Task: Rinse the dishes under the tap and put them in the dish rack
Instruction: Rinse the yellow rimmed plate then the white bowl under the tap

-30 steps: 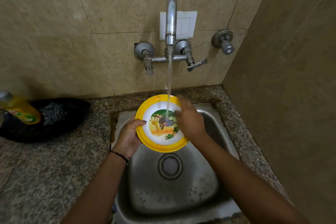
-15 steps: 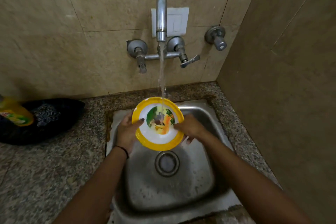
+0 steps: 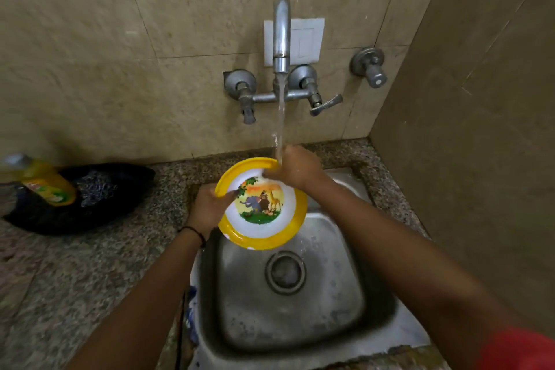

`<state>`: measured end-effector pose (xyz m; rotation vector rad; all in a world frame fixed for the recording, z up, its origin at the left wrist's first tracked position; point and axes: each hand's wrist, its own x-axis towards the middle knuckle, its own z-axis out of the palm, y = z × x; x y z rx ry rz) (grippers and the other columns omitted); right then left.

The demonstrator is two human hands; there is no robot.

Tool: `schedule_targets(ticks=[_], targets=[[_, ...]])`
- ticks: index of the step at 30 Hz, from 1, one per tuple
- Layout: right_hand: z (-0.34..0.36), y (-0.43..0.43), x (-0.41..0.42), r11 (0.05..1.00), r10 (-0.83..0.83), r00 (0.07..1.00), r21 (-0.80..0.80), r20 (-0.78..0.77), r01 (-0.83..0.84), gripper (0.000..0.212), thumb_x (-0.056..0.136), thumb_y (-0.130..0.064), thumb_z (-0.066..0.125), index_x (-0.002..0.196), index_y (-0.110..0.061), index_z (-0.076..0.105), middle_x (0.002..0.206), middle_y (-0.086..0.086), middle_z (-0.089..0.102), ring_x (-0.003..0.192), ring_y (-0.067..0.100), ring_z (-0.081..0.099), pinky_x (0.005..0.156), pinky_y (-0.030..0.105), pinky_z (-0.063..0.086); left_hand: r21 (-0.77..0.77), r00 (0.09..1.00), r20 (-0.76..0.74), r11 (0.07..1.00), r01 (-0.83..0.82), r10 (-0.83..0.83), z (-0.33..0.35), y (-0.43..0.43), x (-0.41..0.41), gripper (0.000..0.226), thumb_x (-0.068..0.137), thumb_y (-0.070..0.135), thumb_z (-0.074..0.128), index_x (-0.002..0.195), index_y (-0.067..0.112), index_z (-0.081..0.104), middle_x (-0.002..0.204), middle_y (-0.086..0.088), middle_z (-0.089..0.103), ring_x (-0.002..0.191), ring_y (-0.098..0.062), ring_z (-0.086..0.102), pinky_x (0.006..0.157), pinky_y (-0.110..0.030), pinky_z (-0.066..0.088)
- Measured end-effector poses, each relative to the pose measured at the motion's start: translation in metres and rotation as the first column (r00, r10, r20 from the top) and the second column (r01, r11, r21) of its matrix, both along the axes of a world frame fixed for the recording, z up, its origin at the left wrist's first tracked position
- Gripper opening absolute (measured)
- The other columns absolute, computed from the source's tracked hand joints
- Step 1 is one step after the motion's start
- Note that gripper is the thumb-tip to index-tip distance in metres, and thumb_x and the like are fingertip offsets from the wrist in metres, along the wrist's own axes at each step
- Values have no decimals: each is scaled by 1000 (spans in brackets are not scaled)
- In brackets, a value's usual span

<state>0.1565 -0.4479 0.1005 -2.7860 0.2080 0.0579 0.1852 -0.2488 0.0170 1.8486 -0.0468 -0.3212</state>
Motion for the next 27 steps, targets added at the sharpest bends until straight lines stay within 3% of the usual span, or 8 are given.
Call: schedule_targets(ticks=[5,8,12,16,19,22,25,27], targets=[[-29,-13,-18,874,-268,961,401,-76,275,36,77,-38,73,57,-13,56,59,10,58,57,23,58,50,30,41,-304,917,-375,917,-259,134,-10,-3,-17,23,91,9,62,113,9,64,102,-16,68,73,-21,68,58,-36,58],[-45,-14,-41,560,-330,896,702,-299,440,24,83,-29,68,95,-7,64,84,23,70,70,40,69,50,40,58,-341,876,-473,898,-277,91,-7,-23,-20,32,94,2,54,125,2,57,98,-16,70,60,-18,68,49,-32,56],[-68,-16,-77,219,-374,813,810,-445,544,31,89,-19,63,114,-1,58,84,19,65,59,28,64,41,35,56,-290,852,-524,938,-188,9,3,-57,-31,36,93,-4,48,128,3,52,105,-16,60,65,-21,61,59,-43,54],[-93,-23,-109,42,-378,763,814,-524,579,23,91,-10,56,113,-3,55,70,11,65,44,17,64,37,26,51,-215,845,-534,968,-130,-5,-9,-67,-51,22,92,-3,51,109,8,57,59,-4,69,42,-14,64,37,-29,51],[-91,-21,-122,145,-295,807,811,-511,567,25,88,-3,54,112,1,57,63,11,66,43,19,61,36,26,49,-216,849,-528,963,-159,22,-32,-52,-67,25,92,6,58,117,5,61,57,3,71,49,-12,67,42,-30,56],[-80,-19,-113,334,-273,870,808,-410,485,20,89,-3,51,105,4,60,81,24,66,45,26,62,37,30,51,-395,802,-593,893,-215,-69,-35,-42,-75,50,93,49,50,127,14,59,106,-11,72,88,-23,69,69,-42,59],[-75,-25,-96,662,-291,947,685,-139,304,16,86,-14,53,97,-9,63,83,19,69,56,28,67,51,46,57,-523,671,-714,789,-322,-199,-26,-38,-63,89,81,82,14,126,20,57,130,-14,59,117,-35,55,93,-48,46],[-73,-35,-93,830,-214,975,538,65,146,30,87,-10,53,114,-22,57,96,5,68,75,22,68,66,40,57,-562,643,-728,744,-361,-237,-17,-37,-51,98,80,83,11,137,12,49,137,-19,52,129,-37,45,107,-50,36]])
